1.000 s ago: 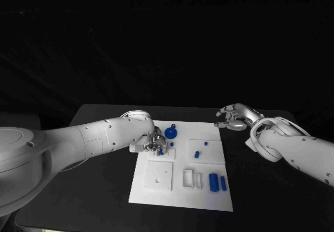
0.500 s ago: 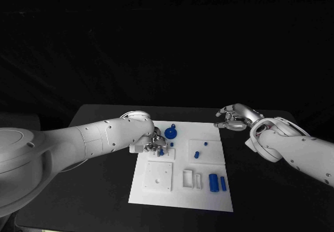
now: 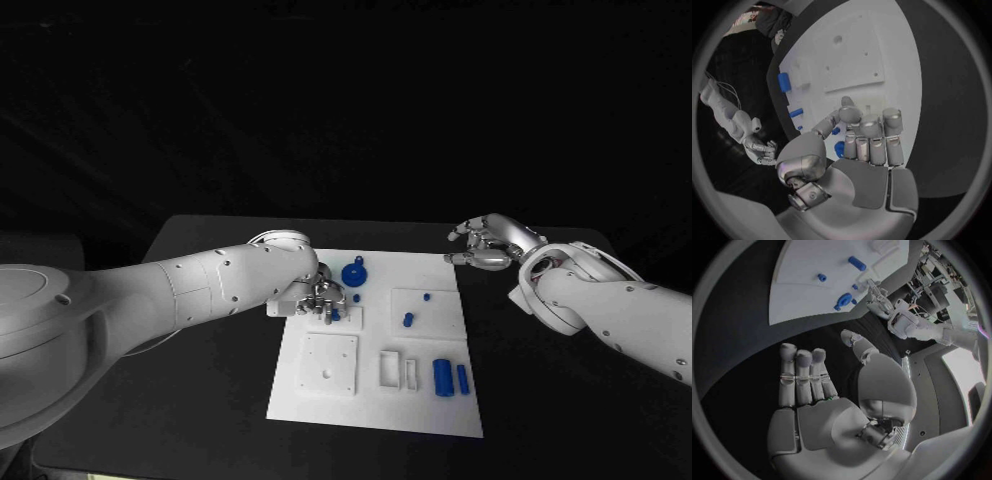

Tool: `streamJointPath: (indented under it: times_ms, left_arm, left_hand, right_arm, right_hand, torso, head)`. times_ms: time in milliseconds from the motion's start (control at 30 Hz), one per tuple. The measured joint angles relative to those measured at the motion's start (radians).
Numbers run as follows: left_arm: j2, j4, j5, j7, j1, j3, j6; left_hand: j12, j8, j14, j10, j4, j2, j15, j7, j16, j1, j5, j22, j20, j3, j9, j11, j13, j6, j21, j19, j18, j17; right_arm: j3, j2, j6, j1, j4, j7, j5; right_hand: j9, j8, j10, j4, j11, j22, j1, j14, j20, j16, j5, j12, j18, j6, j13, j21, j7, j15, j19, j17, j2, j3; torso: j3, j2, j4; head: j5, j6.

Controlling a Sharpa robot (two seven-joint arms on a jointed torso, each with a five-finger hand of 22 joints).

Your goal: Assemble the parts on the task board

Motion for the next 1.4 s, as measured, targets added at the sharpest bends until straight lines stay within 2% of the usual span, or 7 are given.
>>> streamJointPath:
  times_ms: [167,667,800,1000,1333,1367,1400]
  left_arm:
    - [-0.002,0.001,0.000,-0.001,0.000,0.000,-0.005]
    - [-0.021,0.028,0.003,-0.001,0.000,0.001,-0.026]
    - [-0.050,0.062,0.004,-0.001,0.000,0.009,-0.032]
    - [-0.111,0.141,0.016,-0.001,0.015,0.064,-0.055]
    - [-0.172,0.181,0.053,-0.001,0.099,0.067,-0.107]
    - [-0.171,0.171,0.053,0.000,0.103,0.067,-0.115]
    - [-0.168,0.155,0.052,0.001,0.107,0.067,-0.126]
  left_hand:
    - [0.000,-0.004,0.000,0.000,0.030,-0.059,0.000,0.000,0.000,-0.011,-0.102,0.000,0.000,-0.013,0.004,0.000,-0.003,0.000,-0.004,0.000,0.000,-0.003]
    - [0.000,-0.012,-0.007,0.000,0.106,-0.175,-0.007,0.000,0.004,-0.040,-0.105,0.001,0.000,0.003,0.021,0.000,-0.004,0.000,-0.004,0.000,0.016,-0.006]
    - [0.000,-0.015,-0.007,0.000,0.105,-0.165,-0.007,0.000,0.004,-0.026,-0.105,0.001,0.000,0.006,0.023,0.000,-0.004,0.000,-0.004,0.000,0.016,-0.007]
    - [-0.027,-0.041,-0.037,-0.021,0.054,-0.114,0.003,0.015,-0.018,0.021,-0.105,0.000,0.006,-0.006,0.021,0.014,-0.018,-0.037,-0.020,-0.021,0.015,-0.020]
    - [-0.099,-0.087,-0.093,-0.089,-0.003,-0.059,0.029,0.048,-0.095,0.088,-0.105,-0.020,0.021,0.005,-0.003,0.044,-0.054,-0.117,-0.071,-0.065,0.015,-0.058]
    - [-0.106,-0.093,-0.101,-0.099,-0.005,-0.064,0.035,0.051,-0.102,0.090,-0.104,-0.022,0.023,0.006,-0.005,0.049,-0.057,-0.124,-0.077,-0.071,0.015,-0.062]
    - [-0.147,-0.113,-0.138,-0.141,-0.004,-0.108,0.053,0.069,-0.146,0.104,-0.103,-0.036,0.028,0.013,-0.017,0.064,-0.078,-0.165,-0.108,-0.104,0.003,-0.082]
  right_arm:
    - [0.000,0.000,0.000,0.000,0.000,0.000,0.000]
    - [0.000,0.001,0.000,0.000,-0.001,0.000,0.000]
    - [0.000,0.001,0.000,0.000,-0.001,0.000,0.000]
    - [0.000,-0.003,-0.001,0.000,-0.002,0.001,0.000]
    - [0.000,-0.007,-0.002,0.000,-0.016,0.001,0.002]
    - [0.000,-0.007,-0.002,0.000,-0.016,0.001,0.002]
    - [0.000,-0.007,-0.002,0.000,-0.017,0.001,0.002]
  right_hand:
    - [0.000,0.000,0.000,0.000,0.000,0.000,0.000,-0.001,0.000,0.000,0.000,0.000,0.000,0.000,0.000,0.000,0.000,-0.001,0.000,0.000,0.000,0.000]
    - [0.000,0.000,0.000,0.000,0.000,0.000,0.000,-0.003,0.000,0.000,0.000,0.000,0.000,0.001,0.000,0.000,-0.001,-0.003,0.000,-0.001,0.000,0.000]
    - [0.000,0.000,0.000,0.000,0.000,0.000,0.000,-0.002,0.000,0.000,0.000,0.000,0.000,0.001,0.000,0.000,-0.001,-0.002,0.000,-0.001,0.000,0.000]
    - [0.000,0.000,0.000,0.000,0.000,0.000,0.000,-0.002,0.000,0.000,0.000,0.000,0.000,0.002,-0.001,0.000,-0.002,-0.002,0.000,-0.001,0.000,0.000]
    - [0.000,0.000,0.000,0.000,0.000,0.000,0.000,-0.002,0.000,0.000,0.000,0.000,0.000,-0.001,-0.001,0.000,0.001,-0.002,0.000,-0.002,0.000,0.000]
    - [0.000,0.000,0.000,0.000,0.000,0.000,0.000,-0.002,0.000,0.000,0.000,0.000,0.000,-0.001,-0.001,0.000,0.001,-0.002,0.000,-0.002,0.000,0.000]
    - [0.000,0.000,0.000,0.000,0.000,0.000,0.000,-0.002,0.000,0.000,0.004,0.000,0.000,-0.001,-0.001,0.000,0.001,-0.002,0.000,-0.002,0.000,0.000]
  torso:
    - [0.0000,0.000,0.0001]
    - [0.0006,0.000,-0.0002]
    - [0.0004,0.000,-0.0002]
    - [0.0000,-0.002,0.0002]
    - [-0.0012,-0.002,0.0020]
    - [-0.0012,-0.002,0.0021]
    - [-0.0012,-0.002,0.0022]
  head:
    - [0.001,0.000]
    - [0.002,0.005]
    - [0.003,0.007]
    - [0.002,0.016]
    - [0.000,0.035]
    - [0.000,0.036]
    - [0.000,0.038]
